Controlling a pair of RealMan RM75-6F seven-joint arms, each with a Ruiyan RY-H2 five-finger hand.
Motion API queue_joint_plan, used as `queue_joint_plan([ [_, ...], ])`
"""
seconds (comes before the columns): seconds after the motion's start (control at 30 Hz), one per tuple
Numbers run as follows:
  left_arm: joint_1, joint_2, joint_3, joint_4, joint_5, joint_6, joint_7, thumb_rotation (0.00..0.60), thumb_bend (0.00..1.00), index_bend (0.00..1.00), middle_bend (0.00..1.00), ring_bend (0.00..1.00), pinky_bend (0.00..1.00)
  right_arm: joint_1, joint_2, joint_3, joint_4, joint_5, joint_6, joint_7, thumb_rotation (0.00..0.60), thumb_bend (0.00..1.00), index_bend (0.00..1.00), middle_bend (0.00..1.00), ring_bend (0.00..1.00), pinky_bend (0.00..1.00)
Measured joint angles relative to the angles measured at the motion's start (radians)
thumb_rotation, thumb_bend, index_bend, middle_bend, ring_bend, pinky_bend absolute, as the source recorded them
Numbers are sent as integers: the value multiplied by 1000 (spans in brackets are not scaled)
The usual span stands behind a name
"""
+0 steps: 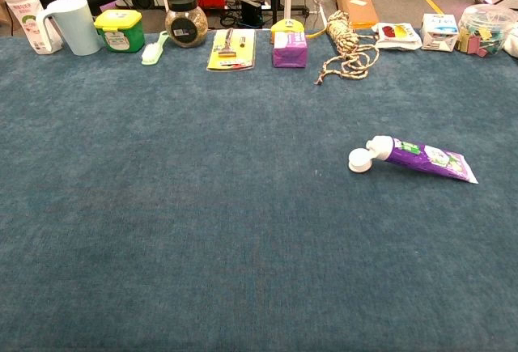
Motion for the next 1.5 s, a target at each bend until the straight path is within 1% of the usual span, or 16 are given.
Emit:
queue_joint_plan([
  [0.6,11,15,-2,-10,12,25,-4,600,348,0,0,7,175,-8,6,-3,4,-12,12,23,600,346,188,42,0,4],
  [0.87,7,21,-8,-6,11,24,-3,600,348,0,0,7,175,-7,12,-2,-5,-14,5,33,600,346,202,74,11,113],
  [1.1,3,37,-17,-17,17,30,-3,600,348,0,0,7,175,8,16,-3,-11,-24,-19,46,600,346,219,141,92,236],
  [1.3,-4,52,-27,-40,18,31,8,600,348,0,0,7,175,43,4,-2,-16,-36,-71,67,600,346,225,148,101,246],
  [1.5,-12,68,-36,-65,17,32,24,600,348,0,0,7,175,96,-39,14,-12,-40,-123,79,600,346,235,149,102,246],
])
